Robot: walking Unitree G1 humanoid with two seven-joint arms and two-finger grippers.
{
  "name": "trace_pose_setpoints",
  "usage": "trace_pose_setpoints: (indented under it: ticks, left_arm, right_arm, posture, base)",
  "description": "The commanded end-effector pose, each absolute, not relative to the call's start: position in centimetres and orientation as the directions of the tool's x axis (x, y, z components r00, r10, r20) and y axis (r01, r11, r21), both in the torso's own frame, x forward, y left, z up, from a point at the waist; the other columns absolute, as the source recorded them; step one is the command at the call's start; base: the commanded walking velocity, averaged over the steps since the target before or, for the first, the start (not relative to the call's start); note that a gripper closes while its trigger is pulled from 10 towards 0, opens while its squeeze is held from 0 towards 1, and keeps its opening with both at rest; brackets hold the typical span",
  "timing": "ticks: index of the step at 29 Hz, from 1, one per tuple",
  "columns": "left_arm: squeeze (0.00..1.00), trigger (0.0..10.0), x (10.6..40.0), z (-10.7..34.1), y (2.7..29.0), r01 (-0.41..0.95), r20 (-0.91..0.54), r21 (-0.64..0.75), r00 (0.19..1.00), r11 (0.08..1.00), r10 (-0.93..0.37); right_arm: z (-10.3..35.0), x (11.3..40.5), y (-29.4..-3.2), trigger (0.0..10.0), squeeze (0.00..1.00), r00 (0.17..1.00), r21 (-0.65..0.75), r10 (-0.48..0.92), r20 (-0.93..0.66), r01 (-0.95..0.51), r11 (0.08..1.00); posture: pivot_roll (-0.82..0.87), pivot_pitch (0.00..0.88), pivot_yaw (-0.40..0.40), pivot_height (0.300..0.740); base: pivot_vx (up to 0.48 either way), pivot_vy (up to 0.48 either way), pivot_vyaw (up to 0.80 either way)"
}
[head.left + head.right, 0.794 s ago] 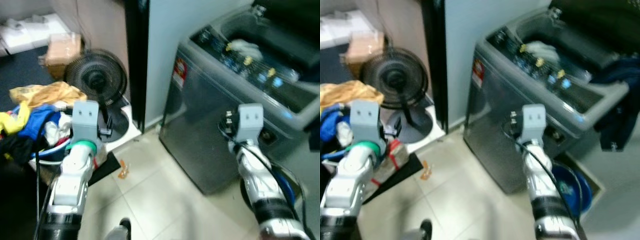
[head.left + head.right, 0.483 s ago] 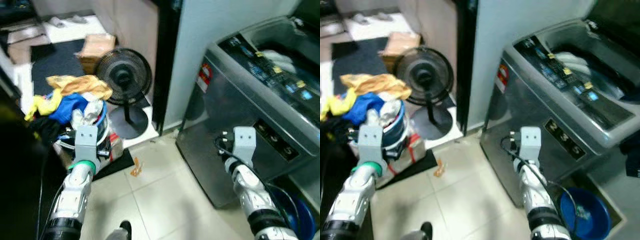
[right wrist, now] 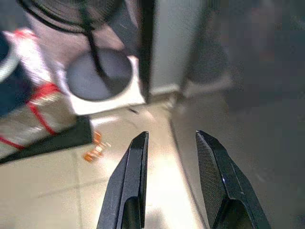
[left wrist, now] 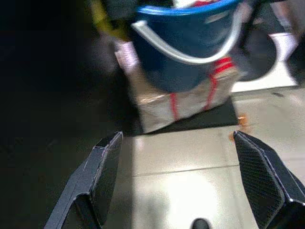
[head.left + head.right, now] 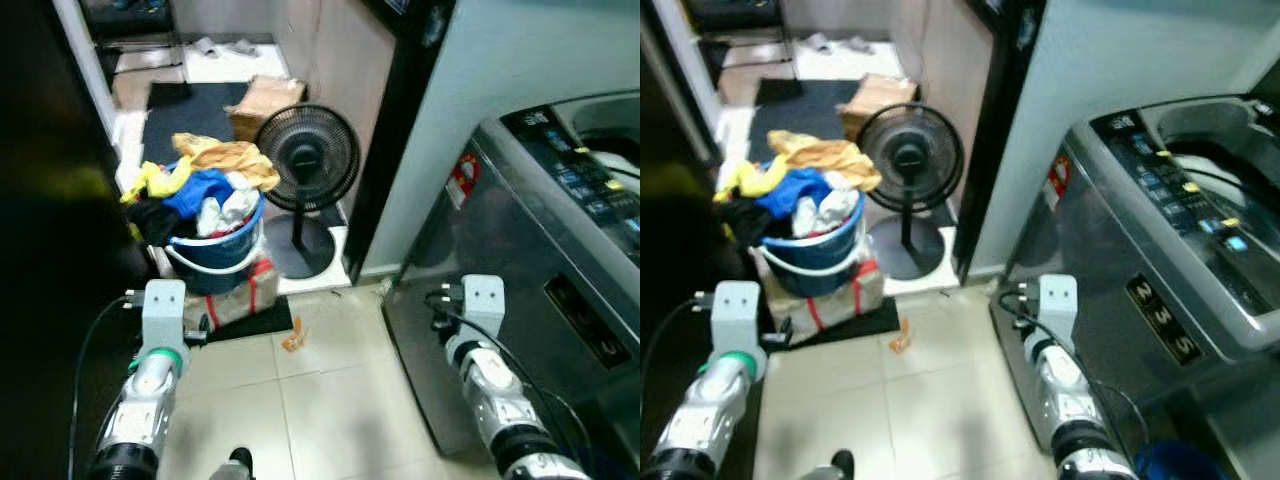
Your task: Clothes washing
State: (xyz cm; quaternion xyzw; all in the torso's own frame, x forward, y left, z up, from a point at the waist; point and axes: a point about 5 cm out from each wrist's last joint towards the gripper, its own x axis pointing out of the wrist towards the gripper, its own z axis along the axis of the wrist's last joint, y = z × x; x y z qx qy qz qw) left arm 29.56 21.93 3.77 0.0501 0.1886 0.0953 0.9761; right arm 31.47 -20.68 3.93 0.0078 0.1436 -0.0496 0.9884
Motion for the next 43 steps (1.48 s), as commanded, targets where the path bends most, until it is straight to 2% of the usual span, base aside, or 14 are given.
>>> trace_pose_setpoints:
  ticks: [1, 9, 15, 27, 37, 43]
  left_arm:
    - [0.0, 10.0, 28.4, 1.7, 21.9, -0.164, -0.43, 0.13, 0.879, 0.978, 0.204]
    - [0.0, 10.0, 27.5, -0.3, 22.1, -0.15, -0.491, 0.169, 0.844, 0.974, 0.216]
    - [0.0, 10.0, 28.6, 1.2, 22.1, -0.152, -0.405, 0.183, 0.889, 0.971, 0.215]
    - [0.0, 10.0, 29.0, 1.2, 22.0, -0.15, -0.384, 0.196, 0.897, 0.969, 0.217]
    - [0.0, 10.0, 29.1, 1.2, 22.0, -0.151, -0.376, 0.193, 0.901, 0.969, 0.215]
    - [0.0, 10.0, 29.1, 1.2, 22.0, -0.154, -0.373, 0.193, 0.902, 0.969, 0.217]
  right_arm:
    - [1.4, 29.6, -21.2, 10.0, 0.0, 0.914, 0.0, -0.114, -0.389, 0.124, 0.992]
    - [-0.7, 27.8, -21.3, 10.0, 0.0, 0.875, -0.048, -0.117, -0.469, 0.107, 0.993]
    - [0.3, 28.6, -21.1, 10.0, 0.0, 0.91, -0.013, -0.101, -0.402, 0.104, 0.994]
    - [0.6, 29.0, -21.1, 10.0, 0.0, 0.919, -0.015, -0.093, -0.383, 0.094, 0.995]
    - [0.5, 28.9, -21.1, 10.0, 0.0, 0.918, -0.012, -0.093, -0.384, 0.096, 0.995]
    - [0.6, 29.0, -21.1, 10.0, 0.0, 0.92, -0.016, -0.091, -0.382, 0.092, 0.996]
  posture:
    - [0.02, 0.02, -0.04, 0.74]
    - [0.01, 0.024, -0.036, 0.74]
    - [0.01, 0.028, -0.032, 0.74]
    - [0.01, 0.033, -0.035, 0.74]
    - [0.01, 0.034, -0.036, 0.74]
    - [0.02, 0.036, -0.038, 0.74]
  base:
    - [0.0, 0.0, 0.79]
    - [0.0, 0.0, 0.79]
    - [0.129, 0.0, 0.77]
    - [0.458, 0.0, 0.0]
    - [0.455, 0.0, -0.8]
    - [0.454, 0.0, 0.0]
